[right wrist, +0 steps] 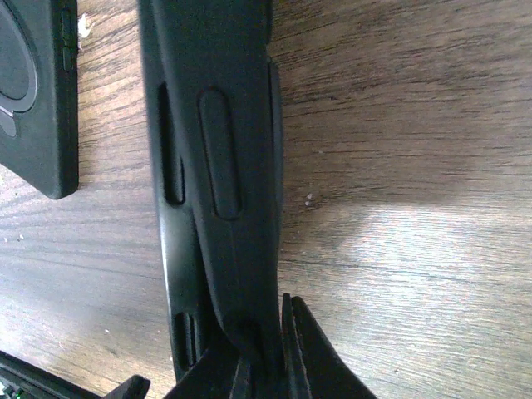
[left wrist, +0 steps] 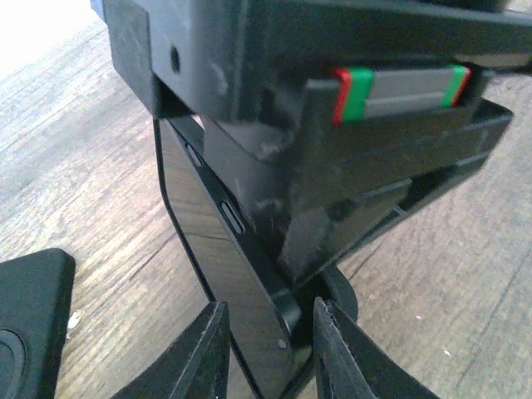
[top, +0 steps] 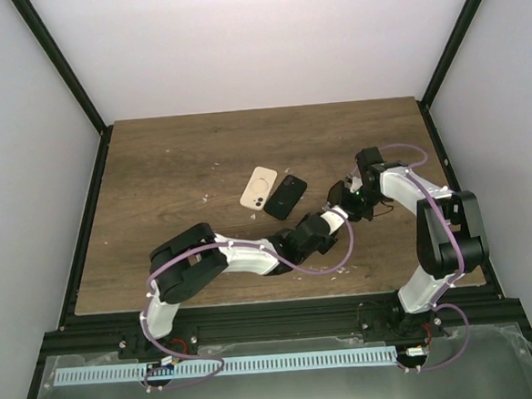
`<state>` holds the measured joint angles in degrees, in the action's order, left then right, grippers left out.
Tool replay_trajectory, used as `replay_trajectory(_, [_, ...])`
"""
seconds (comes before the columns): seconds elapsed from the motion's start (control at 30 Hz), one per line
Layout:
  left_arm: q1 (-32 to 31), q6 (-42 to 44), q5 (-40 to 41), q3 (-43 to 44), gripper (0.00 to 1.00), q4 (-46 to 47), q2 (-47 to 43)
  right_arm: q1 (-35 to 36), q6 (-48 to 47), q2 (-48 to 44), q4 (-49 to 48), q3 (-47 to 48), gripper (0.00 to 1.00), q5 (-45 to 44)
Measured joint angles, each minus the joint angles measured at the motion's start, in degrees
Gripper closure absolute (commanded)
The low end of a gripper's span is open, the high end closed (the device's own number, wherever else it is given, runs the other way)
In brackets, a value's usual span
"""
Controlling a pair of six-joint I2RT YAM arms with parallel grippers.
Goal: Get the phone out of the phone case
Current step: Remove the phone case from the phone.
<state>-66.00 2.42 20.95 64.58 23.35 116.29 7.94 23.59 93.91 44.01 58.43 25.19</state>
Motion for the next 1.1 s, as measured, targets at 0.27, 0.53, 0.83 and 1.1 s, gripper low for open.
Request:
replay_trajectory(0.27, [0.0,1.7,3.4,3.0,0.72,-1.4,2.3,-0.1,-0.9,0.0,-1.4,-0.5,0.99,1.3])
replay_trajectory(0.53, [-0.5,4.2,7.3,3.1,0.92,-0.3,2.8,-0.1,-1.3,0.0,-3.0,-0.5,0.99,3.4])
replay_trajectory(0.83, [-0.7,3.9,11.3,1.5,1.0,2.8,2.7,-0.2,-0.8,0.0,-4.0,-0.5,0.99,4.5])
replay_trajectory(1.1, [-0.2,-2.1,8.7,-4.2,1.0,4.5,-3.0,1.6,-3.5,-2.9,-2.9,-0.5,0.99,4.6])
